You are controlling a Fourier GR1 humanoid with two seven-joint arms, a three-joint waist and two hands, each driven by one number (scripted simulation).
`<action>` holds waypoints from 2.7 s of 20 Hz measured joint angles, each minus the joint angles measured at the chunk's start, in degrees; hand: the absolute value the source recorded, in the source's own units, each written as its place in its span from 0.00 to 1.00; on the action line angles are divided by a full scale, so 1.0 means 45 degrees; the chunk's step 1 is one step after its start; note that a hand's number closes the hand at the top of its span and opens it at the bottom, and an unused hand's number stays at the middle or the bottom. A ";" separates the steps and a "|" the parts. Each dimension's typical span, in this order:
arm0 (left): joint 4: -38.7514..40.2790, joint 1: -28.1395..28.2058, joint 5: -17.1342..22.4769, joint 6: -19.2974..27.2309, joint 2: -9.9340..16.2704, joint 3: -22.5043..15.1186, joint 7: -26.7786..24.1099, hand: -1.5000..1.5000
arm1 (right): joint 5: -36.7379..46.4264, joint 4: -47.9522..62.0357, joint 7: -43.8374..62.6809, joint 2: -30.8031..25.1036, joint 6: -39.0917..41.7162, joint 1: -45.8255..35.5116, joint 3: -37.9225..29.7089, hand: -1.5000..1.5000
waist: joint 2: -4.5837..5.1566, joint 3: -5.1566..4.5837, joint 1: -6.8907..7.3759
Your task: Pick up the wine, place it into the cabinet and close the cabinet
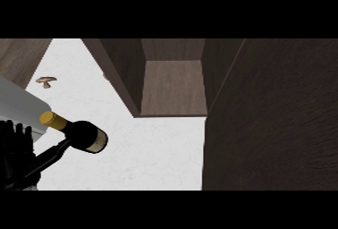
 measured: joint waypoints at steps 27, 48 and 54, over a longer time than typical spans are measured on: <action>1.0350 -0.3190 0.2807 -0.5192 0.0475 0.1556 -0.6334 0.00 | -0.0337 0.0160 -0.0048 0.0133 0.0462 -0.0174 -0.0471 0.00 | 0.0028 -0.0004 -0.0008; 1.3883 -0.5132 0.1504 -0.6421 0.1265 0.0320 -0.9319 1.00 | -0.0282 0.0259 -0.0155 0.0283 0.0554 -0.0052 -0.0091 0.00 | 0.0023 -0.0001 -0.0054; 1.3250 -0.4299 -0.0517 -0.6607 0.1397 -0.1619 -1.0146 1.00 | -0.0271 0.0276 -0.0312 0.0239 0.0582 0.0093 -0.0154 0.00 | -0.0022 0.0013 0.0004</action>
